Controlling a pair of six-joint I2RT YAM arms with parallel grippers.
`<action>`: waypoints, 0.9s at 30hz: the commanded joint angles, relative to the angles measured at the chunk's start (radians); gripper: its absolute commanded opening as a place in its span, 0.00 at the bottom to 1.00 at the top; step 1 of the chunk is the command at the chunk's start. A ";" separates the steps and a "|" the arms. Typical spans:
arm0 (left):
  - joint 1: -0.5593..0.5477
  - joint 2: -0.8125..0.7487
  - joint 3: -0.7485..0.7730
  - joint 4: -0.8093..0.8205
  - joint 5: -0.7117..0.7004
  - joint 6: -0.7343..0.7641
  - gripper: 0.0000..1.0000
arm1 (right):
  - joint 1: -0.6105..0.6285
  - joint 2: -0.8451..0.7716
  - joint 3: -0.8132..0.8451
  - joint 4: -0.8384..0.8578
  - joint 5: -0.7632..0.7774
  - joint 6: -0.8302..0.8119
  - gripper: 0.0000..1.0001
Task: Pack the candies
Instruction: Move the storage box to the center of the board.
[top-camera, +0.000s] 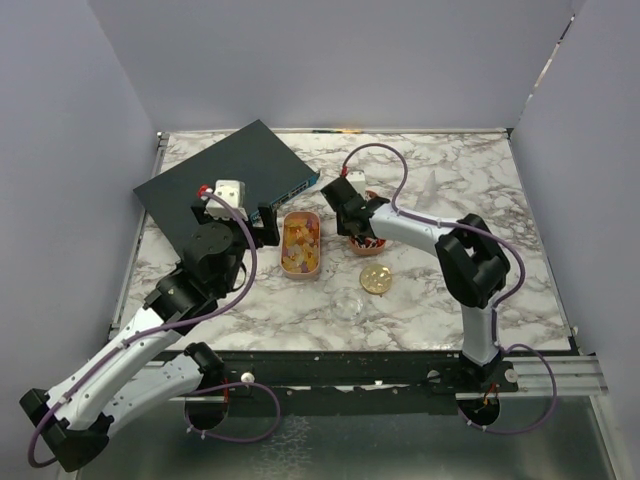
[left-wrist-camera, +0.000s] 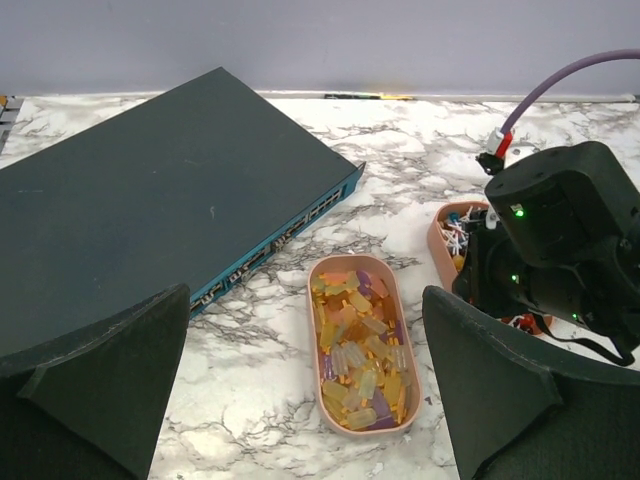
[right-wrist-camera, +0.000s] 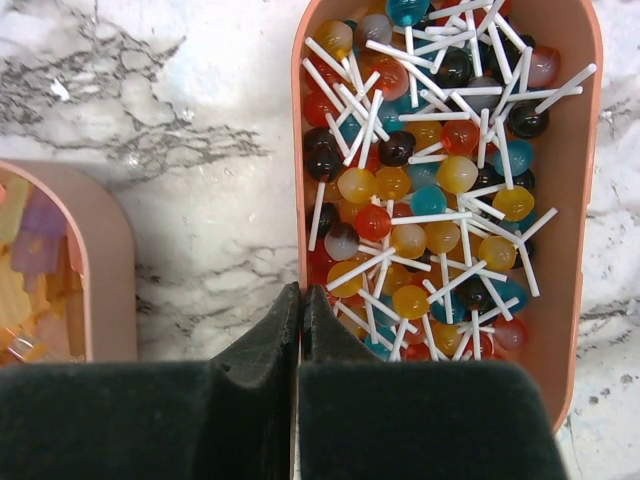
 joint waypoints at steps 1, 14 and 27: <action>-0.004 0.014 -0.004 0.007 0.029 -0.009 0.99 | -0.004 -0.070 -0.064 0.023 0.003 -0.030 0.00; -0.002 0.192 0.047 -0.059 0.013 -0.104 0.99 | -0.004 -0.197 -0.118 0.038 0.004 -0.060 0.24; 0.123 0.414 0.048 -0.066 0.132 -0.299 0.89 | -0.004 -0.501 -0.255 -0.001 -0.034 -0.096 0.36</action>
